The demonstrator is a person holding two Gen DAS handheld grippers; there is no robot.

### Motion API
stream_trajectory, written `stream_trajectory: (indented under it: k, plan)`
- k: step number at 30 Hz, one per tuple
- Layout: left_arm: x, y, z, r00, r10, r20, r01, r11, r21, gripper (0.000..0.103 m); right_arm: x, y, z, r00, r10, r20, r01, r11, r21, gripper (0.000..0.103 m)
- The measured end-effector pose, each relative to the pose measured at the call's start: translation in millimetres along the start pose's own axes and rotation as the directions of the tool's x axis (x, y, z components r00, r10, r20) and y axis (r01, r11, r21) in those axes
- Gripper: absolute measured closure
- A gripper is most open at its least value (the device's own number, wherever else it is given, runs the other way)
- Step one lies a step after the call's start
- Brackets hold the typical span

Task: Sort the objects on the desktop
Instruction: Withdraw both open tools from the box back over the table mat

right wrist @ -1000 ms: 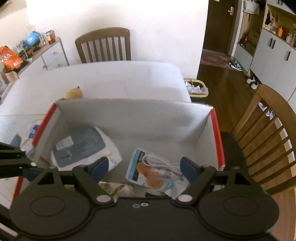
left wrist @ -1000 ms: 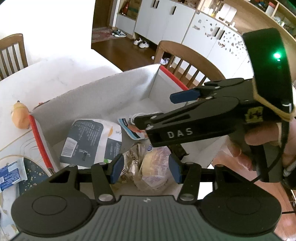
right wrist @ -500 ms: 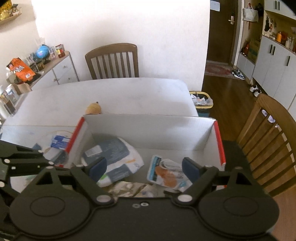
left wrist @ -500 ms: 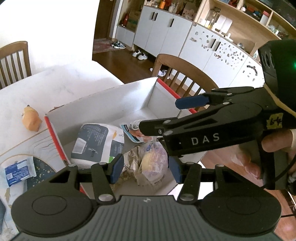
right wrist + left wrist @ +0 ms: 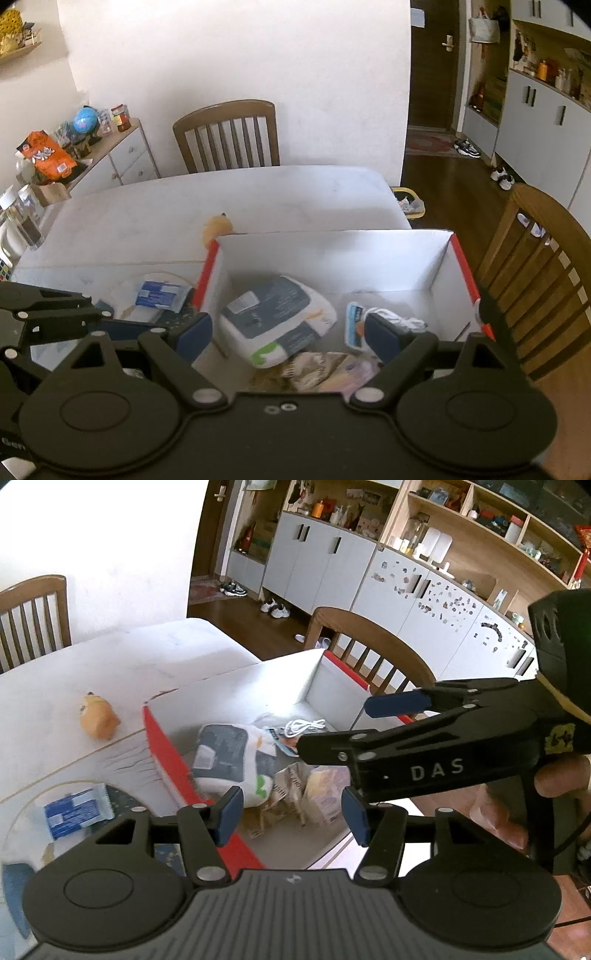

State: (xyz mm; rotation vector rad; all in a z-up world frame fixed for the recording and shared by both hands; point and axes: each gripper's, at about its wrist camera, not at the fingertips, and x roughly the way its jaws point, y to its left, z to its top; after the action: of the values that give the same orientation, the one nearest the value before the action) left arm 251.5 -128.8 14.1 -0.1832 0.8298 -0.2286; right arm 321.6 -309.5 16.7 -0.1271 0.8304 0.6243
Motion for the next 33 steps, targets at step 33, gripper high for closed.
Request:
stream_trajectory:
  k: [33]
  plan:
    - [-88.3,123.3,-50.8,0.996,0.036,0.087,-0.035,0.999,-0.014,0.019,1.1,136.5,-18.5,0.995,-0.021,0.096,0.015,0.998,0.063,0.005]
